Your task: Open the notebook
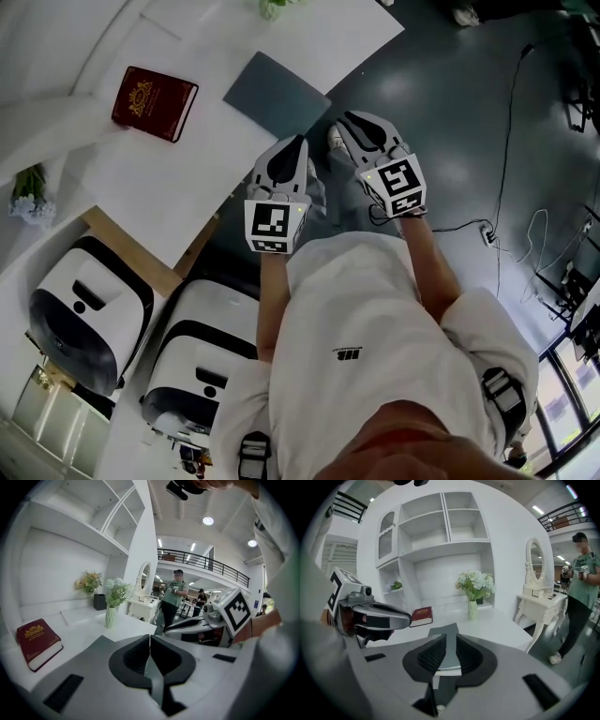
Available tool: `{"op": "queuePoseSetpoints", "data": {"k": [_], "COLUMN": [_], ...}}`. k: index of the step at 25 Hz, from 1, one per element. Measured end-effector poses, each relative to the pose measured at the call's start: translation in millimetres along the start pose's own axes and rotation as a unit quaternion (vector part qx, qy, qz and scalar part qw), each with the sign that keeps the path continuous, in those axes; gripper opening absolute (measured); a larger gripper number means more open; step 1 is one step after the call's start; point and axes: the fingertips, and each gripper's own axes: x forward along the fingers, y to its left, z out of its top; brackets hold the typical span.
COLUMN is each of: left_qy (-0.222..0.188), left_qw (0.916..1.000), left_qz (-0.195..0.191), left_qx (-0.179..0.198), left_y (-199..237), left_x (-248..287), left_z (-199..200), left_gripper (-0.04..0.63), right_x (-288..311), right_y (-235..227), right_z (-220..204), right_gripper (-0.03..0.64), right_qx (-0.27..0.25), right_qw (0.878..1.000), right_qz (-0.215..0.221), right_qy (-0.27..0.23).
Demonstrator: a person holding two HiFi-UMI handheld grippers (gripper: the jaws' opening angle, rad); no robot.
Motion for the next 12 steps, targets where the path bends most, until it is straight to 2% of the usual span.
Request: {"op": "queuePoseSetpoints", "data": {"k": [12], "left_qy": [0.03], "left_qw": [0.999], "left_qz": [0.009], "left_qx": [-0.032], "left_y": [7], "left_x": [34], "left_z": [-33], "left_gripper": [0.0], "right_x": [30], "right_y": [-20], "right_z": [-33], "right_gripper": [0.055], "right_qx": [0.024], "right_qw": [0.999], "right_qz": [0.016], "right_qy": [0.03]}}
